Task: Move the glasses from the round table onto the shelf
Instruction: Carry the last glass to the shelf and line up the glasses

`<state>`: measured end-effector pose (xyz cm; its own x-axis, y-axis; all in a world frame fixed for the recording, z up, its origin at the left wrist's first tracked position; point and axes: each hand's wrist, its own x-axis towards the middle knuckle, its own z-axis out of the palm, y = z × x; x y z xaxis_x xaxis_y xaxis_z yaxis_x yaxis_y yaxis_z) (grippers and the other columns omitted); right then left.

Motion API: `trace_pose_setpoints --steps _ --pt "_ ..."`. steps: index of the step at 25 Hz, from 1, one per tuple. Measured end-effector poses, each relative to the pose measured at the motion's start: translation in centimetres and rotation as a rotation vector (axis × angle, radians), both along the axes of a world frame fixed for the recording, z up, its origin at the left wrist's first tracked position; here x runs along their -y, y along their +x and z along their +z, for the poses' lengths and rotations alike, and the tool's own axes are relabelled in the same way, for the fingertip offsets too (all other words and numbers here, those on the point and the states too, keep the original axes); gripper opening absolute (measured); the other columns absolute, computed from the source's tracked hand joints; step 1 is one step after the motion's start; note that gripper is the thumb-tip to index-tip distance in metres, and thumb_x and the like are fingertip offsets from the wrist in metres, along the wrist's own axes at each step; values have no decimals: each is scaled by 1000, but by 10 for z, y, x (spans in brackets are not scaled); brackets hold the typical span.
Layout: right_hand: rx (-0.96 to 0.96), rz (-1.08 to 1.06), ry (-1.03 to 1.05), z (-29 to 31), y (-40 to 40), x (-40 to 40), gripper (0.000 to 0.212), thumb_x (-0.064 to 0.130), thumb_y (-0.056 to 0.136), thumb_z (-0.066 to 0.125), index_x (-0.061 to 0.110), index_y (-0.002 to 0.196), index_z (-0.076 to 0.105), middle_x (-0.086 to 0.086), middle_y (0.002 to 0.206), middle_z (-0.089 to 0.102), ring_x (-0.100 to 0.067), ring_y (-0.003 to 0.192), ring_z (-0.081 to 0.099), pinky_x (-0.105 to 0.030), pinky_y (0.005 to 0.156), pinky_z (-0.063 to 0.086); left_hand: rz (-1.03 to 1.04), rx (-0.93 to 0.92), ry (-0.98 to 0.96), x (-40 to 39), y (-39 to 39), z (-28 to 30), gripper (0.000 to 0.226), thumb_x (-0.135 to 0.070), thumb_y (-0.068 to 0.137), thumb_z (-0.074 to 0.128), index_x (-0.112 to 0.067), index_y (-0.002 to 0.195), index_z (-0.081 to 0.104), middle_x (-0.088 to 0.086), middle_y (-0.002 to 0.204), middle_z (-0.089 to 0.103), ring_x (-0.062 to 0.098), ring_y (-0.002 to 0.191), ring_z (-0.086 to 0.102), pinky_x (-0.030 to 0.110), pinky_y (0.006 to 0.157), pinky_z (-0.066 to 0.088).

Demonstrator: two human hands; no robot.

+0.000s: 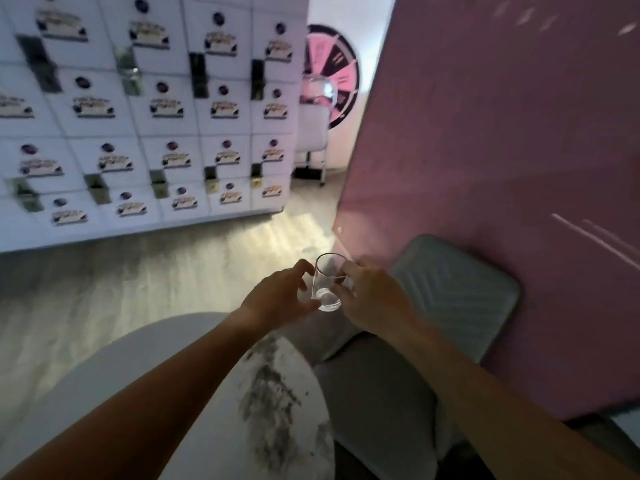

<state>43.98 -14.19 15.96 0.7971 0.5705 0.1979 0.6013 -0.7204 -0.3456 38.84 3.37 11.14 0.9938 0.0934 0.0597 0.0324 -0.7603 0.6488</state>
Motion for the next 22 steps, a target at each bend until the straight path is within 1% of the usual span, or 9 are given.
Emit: trace_pose_setpoints --steps 4,7,10,12,14,16,18,20,22 --pt "87 -200 31 61 -19 98 25 43 92 58 24 108 64 -2 104 60 -25 89 63 -32 69 44 -209 115 -83 92 18 63 59 -43 77 78 -29 124 46 -3 103 71 16 78 69 34 75 55" --pt "152 -346 74 99 -52 182 22 39 91 60 22 105 64 -3 103 60 -25 89 63 -35 75 47 -349 176 -229 179 11 101 64 -46 73 82 -32 124 47 -5 104 71 15 77 71 37 77 57" --pt "217 -475 117 122 -107 268 17 34 90 62 24 104 63 -4 102 59 -25 88 62 -30 71 42 -488 189 -368 273 -14 123 66 -33 70 87 -30 124 49 -8 105 68 16 88 71 45 80 59" --pt "244 -536 135 130 -156 322 17 34 91 60 31 108 59 -3 100 58 -22 85 62 -34 73 49 -584 177 -431 334 -38 130 65 -27 67 89 -28 120 52 -6 106 68 17 97 68 50 86 57" --pt "263 -638 123 136 -211 380 21 38 91 58 31 111 58 -2 101 59 -22 85 63 -38 76 53 -689 180 -459 398 -73 135 67 -40 58 89 -38 114 51 -6 105 70 11 92 69 44 82 58" --pt "273 -759 113 139 -266 434 22 40 91 57 29 109 60 0 101 59 -20 85 64 -36 76 52 -805 175 -456 459 -110 139 70 -56 52 84 -46 111 49 -5 105 71 7 87 71 39 75 60" --pt "280 -879 127 141 -322 484 15 40 89 59 30 100 62 3 100 59 -19 84 64 -36 75 51 -922 150 -452 520 -147 143 69 -57 53 83 -49 112 49 -6 107 71 8 87 71 41 75 60" --pt "297 -982 141 145 -376 528 12 40 88 61 31 95 61 5 98 59 -17 82 62 -33 72 49 -1016 136 -443 578 -185 148 65 -57 53 85 -57 108 49 -10 104 70 2 75 71 32 69 57" --pt "315 -1082 138 148 -429 572 11 40 87 62 31 93 62 6 96 58 -16 81 60 -33 71 48 -1110 137 -423 636 -225 152 68 -57 53 87 -58 109 49 -13 101 69 1 73 70 24 69 53"
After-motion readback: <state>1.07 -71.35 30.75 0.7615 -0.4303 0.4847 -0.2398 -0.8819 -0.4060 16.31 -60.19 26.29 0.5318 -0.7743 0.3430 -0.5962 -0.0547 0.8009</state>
